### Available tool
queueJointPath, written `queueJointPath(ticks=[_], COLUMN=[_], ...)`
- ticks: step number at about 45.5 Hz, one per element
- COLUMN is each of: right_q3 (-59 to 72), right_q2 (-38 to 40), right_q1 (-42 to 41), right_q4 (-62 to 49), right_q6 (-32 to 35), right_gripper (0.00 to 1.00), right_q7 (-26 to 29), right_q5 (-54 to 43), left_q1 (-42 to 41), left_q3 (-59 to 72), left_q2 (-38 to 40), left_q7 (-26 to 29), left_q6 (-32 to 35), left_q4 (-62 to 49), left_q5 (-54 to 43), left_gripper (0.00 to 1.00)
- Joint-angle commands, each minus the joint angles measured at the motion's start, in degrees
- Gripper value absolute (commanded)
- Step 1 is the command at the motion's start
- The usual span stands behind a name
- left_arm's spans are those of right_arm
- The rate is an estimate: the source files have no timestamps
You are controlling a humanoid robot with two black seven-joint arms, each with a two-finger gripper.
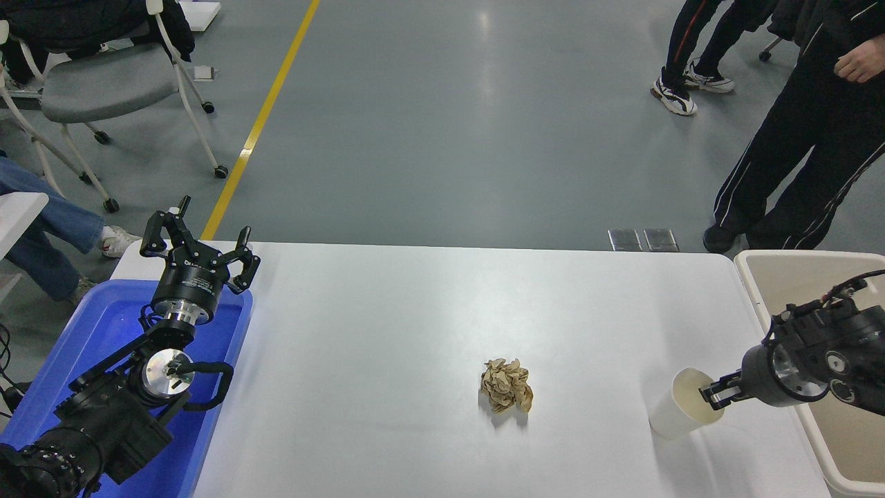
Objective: Dispose of the paper cup in the dustbin
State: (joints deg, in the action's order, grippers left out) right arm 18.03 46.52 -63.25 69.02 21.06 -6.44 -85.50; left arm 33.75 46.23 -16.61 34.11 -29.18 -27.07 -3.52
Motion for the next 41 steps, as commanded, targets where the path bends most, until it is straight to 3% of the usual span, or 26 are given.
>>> queueJointPath(ticks=[1, 41], right_q3=[0.3, -0.8], right_q2=[0.1, 1.8], right_q1=[-0.2, -3.0], right_q4=[0.1, 0.2], right_q6=[-0.1, 0.2], right_gripper=[0.00, 0.00], right_q7=[-3.8, -3.6], right_q5=[-0.1, 4.6], left_q1=[0.0, 0.0], left_q3=[0.0, 0.0], left_q2=[0.0, 0.0], left_q7=[0.0, 0.0], left_q6=[0.0, 0.0], left_q4=[0.0, 0.0], left_q5=[0.1, 0.0], left_gripper=[1.00, 1.00])
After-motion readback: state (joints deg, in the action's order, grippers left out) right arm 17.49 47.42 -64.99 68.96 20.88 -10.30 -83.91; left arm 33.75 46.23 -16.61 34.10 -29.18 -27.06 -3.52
